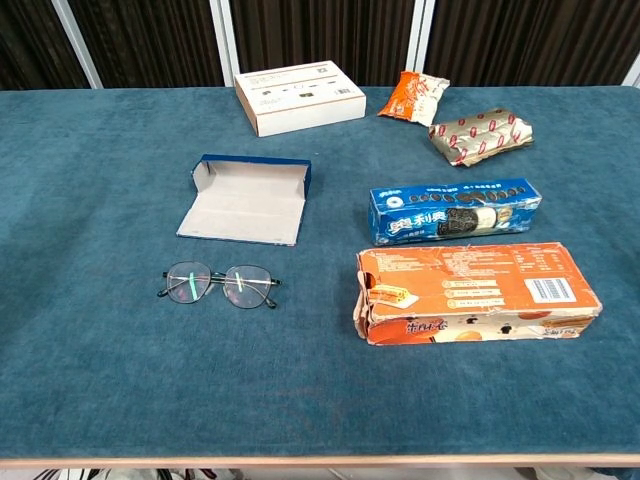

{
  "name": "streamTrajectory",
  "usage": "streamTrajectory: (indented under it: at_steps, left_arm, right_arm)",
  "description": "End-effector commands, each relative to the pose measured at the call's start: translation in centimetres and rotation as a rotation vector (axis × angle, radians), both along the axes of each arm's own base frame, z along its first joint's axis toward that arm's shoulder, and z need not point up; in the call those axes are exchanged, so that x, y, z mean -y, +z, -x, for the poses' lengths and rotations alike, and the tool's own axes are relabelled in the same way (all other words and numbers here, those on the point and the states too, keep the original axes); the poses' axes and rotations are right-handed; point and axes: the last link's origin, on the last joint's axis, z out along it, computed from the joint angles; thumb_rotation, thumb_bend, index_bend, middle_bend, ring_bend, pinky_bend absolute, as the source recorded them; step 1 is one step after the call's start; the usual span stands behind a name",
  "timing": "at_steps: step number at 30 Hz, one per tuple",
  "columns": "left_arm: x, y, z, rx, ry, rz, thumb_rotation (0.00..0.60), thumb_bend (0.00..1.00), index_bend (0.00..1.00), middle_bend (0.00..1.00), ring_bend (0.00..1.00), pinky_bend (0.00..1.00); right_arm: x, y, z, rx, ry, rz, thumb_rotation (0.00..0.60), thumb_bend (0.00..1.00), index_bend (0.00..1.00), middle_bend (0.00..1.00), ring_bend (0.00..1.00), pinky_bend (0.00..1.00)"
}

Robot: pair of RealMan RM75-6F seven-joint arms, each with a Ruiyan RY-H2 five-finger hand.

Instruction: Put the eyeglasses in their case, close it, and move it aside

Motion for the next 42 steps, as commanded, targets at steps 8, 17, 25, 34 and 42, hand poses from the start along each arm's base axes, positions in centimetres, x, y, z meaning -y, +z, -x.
streamTrajectory:
  at_steps: [8, 17, 25, 34, 42]
  left_arm:
    - [-0.4, -1.5, -1.2, -0.001, -0.06, 0.095, 0.6, 0.18, 0.14, 0.07, 0.0, 0.0]
    - [-6.2, -4.1, -6.9, -0.116, -0.113, 0.363, 0.6, 0.21, 0.18, 0.07, 0.0, 0.0]
    - [-10.6, -8.3, -11.4, -0.147, -0.113, 0.515, 0.6, 0.22, 0.28, 0.07, 0.0, 0.0]
    - [-12.2, -14.1, -14.9, -0.136, -0.082, 0.571, 0.6, 0.31, 0.34, 0.08, 0.0, 0.0]
    - [-12.0, -18.1, -17.2, -0.148, -0.097, 0.623, 0.6, 0.32, 0.41, 0.1, 0.0, 0.0]
  right_arm:
    - [-0.1, 0.0, 0.0, 0.003, -0.013, 0.005, 0.6, 0.11, 0.05, 0.0, 0.1, 0.16]
    - [0.0, 0.0, 0.2, 0.015, -0.033, -0.001, 0.6, 0.11, 0.05, 0.0, 0.1, 0.16]
    - [-0.1, -0.1, 0.2, 0.022, -0.048, -0.006, 0.6, 0.11, 0.05, 0.0, 0.1, 0.16]
    - [0.0, -0.2, 0.2, 0.026, -0.058, -0.007, 0.6, 0.11, 0.05, 0.0, 0.1, 0.16]
    - [0.0, -0.1, 0.3, 0.027, -0.062, -0.007, 0.6, 0.11, 0.05, 0.0, 0.11, 0.16]
